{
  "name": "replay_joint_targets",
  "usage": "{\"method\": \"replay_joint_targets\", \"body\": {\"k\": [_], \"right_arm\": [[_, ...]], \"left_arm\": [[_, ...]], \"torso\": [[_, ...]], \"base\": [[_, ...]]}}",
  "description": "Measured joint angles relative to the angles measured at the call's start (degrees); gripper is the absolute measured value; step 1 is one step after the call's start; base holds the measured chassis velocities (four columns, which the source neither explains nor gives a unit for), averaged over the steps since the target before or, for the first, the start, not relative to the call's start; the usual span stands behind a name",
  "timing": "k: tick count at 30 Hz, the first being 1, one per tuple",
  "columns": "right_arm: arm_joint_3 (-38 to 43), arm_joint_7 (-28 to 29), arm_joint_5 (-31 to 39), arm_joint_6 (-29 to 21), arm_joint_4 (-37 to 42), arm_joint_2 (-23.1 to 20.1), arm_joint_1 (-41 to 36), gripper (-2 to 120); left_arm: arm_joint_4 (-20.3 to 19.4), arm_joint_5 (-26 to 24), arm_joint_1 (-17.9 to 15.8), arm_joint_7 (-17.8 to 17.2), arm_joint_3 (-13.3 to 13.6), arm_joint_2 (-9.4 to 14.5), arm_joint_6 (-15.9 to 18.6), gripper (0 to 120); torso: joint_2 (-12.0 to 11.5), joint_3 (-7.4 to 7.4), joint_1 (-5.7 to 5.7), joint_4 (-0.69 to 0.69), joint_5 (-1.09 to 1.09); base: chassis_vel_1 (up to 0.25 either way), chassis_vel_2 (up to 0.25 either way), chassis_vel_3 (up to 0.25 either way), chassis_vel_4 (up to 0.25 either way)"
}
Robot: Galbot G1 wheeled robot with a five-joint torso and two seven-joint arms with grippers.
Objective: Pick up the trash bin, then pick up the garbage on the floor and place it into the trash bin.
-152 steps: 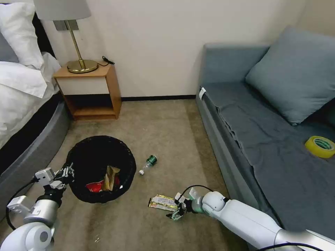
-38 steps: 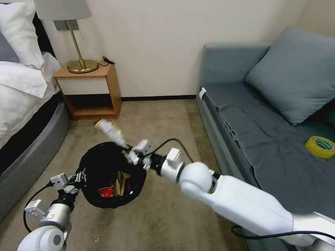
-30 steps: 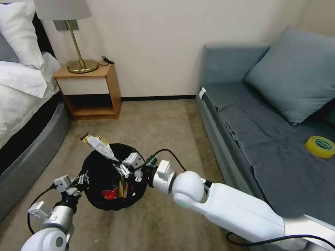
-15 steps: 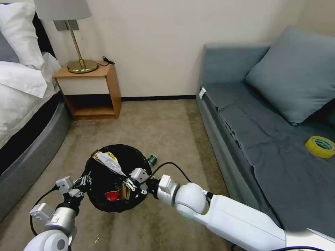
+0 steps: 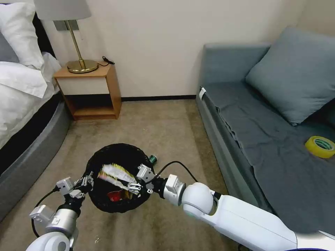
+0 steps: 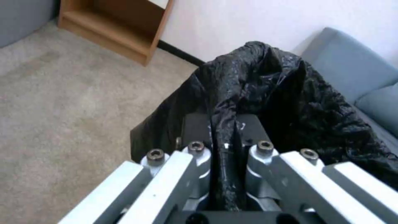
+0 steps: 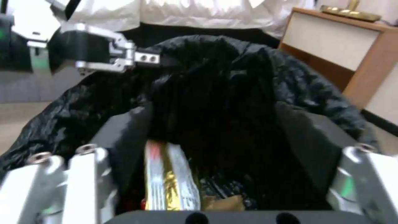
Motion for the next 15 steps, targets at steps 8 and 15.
{"method": "replay_joint_targets", "body": {"k": [8, 15], "right_arm": [[6.6, 10.7, -8.3, 2.0, 3.3, -2.1, -3.4, 100], [11.5, 24.2, -15.0, 2.1, 7.4, -4.3, -13.1, 100]], "left_arm": [[0.5, -2.4, -0.2, -0.5, -1.2, 2.6, 0.0, 6], [-1.3, -3.3, 0.4, -0.5, -2.0, 4.1, 0.3, 6]], "torso": [[0.0, 0.00, 0.00, 0.00, -0.01], [0.0, 0.00, 0.00, -0.02, 0.01]], "base": [[0.000, 0.000, 0.000, 0.000], [0.000, 0.000, 0.000, 0.000]]}}
